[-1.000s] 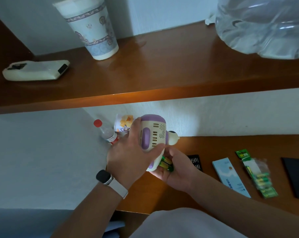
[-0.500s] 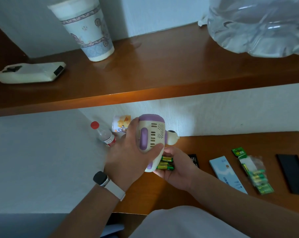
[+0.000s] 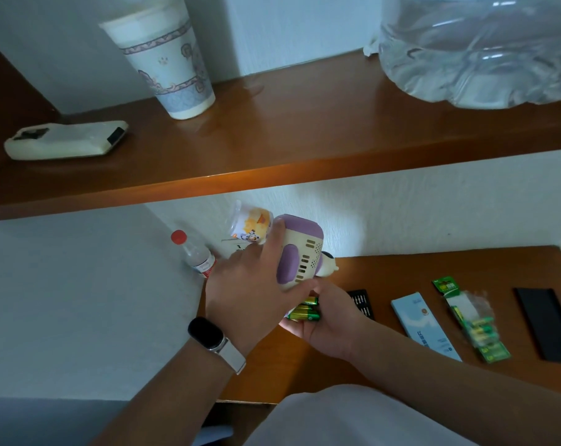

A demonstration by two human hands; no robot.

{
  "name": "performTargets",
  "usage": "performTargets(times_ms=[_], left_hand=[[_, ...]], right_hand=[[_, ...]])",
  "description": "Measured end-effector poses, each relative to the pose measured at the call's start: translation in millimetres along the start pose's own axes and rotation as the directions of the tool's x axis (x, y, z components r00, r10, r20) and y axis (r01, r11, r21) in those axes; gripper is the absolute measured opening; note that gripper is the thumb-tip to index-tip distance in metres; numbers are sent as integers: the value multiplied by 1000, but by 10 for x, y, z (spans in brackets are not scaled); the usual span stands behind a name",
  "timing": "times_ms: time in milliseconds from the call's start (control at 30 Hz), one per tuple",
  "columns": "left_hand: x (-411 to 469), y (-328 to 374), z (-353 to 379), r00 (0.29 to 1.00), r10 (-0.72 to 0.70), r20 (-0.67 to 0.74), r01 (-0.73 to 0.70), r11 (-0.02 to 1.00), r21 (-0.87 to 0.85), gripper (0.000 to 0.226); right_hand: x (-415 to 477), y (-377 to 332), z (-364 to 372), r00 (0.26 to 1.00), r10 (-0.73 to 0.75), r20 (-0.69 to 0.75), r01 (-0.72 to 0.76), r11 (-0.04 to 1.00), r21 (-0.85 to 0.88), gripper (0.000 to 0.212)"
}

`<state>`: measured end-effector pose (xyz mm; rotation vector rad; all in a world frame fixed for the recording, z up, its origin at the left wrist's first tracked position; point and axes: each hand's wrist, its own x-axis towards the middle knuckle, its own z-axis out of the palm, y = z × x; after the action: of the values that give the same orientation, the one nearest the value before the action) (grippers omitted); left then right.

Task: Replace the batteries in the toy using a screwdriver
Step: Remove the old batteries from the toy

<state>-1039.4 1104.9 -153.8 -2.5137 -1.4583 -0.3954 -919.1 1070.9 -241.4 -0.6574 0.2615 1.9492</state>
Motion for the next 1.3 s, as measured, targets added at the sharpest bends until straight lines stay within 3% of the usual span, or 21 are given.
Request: performTargets(times_ms=[400, 633, 867, 933, 1033, 1067, 1267, 1300], left_hand=[[-12, 170, -125, 997, 46, 62, -58, 976, 211, 94], [-28, 188, -57, 999, 28, 18, -31, 969, 244, 98], [-63, 114, 16, 997, -13, 82, -5, 976, 219, 99], [-72, 81, 17, 997, -20, 77, 5, 982, 191, 99], [-62, 37, -10, 999, -45, 25, 41, 990, 137, 99], [-70, 27, -14, 999, -50, 10, 49, 992, 116, 98], [-193, 56, 111, 996, -79, 35, 75, 993, 96, 98], [-206, 57, 134, 995, -87, 41, 83, 993, 87, 98]], right_hand=[[43, 60, 18, 994, -72, -82, 71, 997, -12, 37], [148, 85, -16, 987, -113, -118, 109, 993, -43, 30], [246, 123, -85, 983, -86, -165, 71, 993, -98, 20], [260, 115, -75, 986, -82, -147, 67, 992, -104, 34], [312, 120, -109, 988, -99, -120, 90, 993, -80, 85], [313, 130, -105, 988, -101, -114, 92, 993, -78, 85], [270, 161, -68, 994, -108, -35, 107, 994, -22, 23], [264, 164, -76, 994, -107, -34, 106, 994, -26, 21]])
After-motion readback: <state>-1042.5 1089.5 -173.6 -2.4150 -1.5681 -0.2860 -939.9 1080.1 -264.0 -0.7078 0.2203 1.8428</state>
